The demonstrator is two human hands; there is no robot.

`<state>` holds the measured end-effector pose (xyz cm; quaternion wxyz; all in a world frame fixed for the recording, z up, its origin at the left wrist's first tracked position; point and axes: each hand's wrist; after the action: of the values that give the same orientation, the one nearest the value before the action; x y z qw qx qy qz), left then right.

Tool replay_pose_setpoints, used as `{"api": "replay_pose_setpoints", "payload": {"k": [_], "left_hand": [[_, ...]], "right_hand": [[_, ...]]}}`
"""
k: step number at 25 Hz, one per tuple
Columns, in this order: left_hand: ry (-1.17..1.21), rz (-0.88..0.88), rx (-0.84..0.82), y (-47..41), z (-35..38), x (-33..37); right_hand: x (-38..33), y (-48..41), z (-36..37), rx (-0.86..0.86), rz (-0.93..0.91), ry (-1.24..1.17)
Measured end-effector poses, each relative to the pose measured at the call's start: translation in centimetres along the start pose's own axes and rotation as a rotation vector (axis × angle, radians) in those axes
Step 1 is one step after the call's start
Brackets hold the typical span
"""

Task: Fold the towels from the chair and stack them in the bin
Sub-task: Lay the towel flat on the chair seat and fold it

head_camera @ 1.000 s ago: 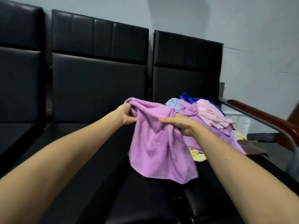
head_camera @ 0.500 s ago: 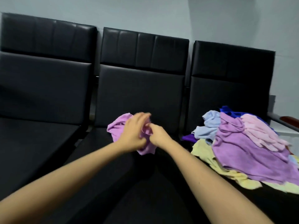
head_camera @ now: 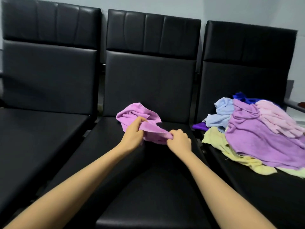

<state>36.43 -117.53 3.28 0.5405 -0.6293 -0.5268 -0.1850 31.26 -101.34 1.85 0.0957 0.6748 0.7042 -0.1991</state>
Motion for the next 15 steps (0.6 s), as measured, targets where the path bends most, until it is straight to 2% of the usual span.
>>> {"api": "replay_pose_setpoints", "payload": {"k": [2, 4, 5, 7, 9, 10, 11, 14, 15], "left_hand": [[-0.091, 0.064, 0.030, -0.2, -1.1, 0.5], [-0.201, 0.108, 0.017, -0.5, -2.4, 0.4], [-0.284, 0.120, -0.041, -0.7, -3.4, 0.2], [-0.574, 0.094, -0.278, -1.1, -5.3, -0.1], [-0.882, 0.026, -0.432, -1.1, -6.8, -0.8], [-0.902, 0.017, -0.412, -1.0, -7.4, -0.9], [-0.821, 0.026, -0.344, -1.1, -8.1, -1.2], [-0.423, -0.031, -0.061, -1.4, -9.4, -1.4], [-0.304, -0.060, 0.013, -1.5, -9.8, -1.5]], "right_hand": [[-0.3, -0.4, -0.5, 0.028, 0.149, -0.240], [-0.6, -0.9, -0.8, 0.036, 0.215, -0.466], [-0.7, -1.2, -1.0, 0.049, 0.230, -0.551], [-0.4, -1.5, -1.1, 0.079, 0.202, -0.678], [0.0, -1.5, -1.1, 0.065, 0.133, -0.695], [0.1, -1.5, -1.3, 0.037, 0.075, -0.610], [0.1, -1.4, -1.6, -0.020, 0.019, -0.434], [0.3, -0.9, -1.7, -0.185, -0.104, 0.209], [0.5, -0.8, -1.3, -0.200, -0.121, 0.304]]}}
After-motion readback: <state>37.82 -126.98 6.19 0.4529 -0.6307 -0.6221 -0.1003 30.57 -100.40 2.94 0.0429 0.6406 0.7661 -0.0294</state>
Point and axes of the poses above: each hand's wrist, its own y-axis away from the middle knuckle, its own z-axis out of the palm, x = y × z, and after that the axes turned 8 degrees about z, right-handed
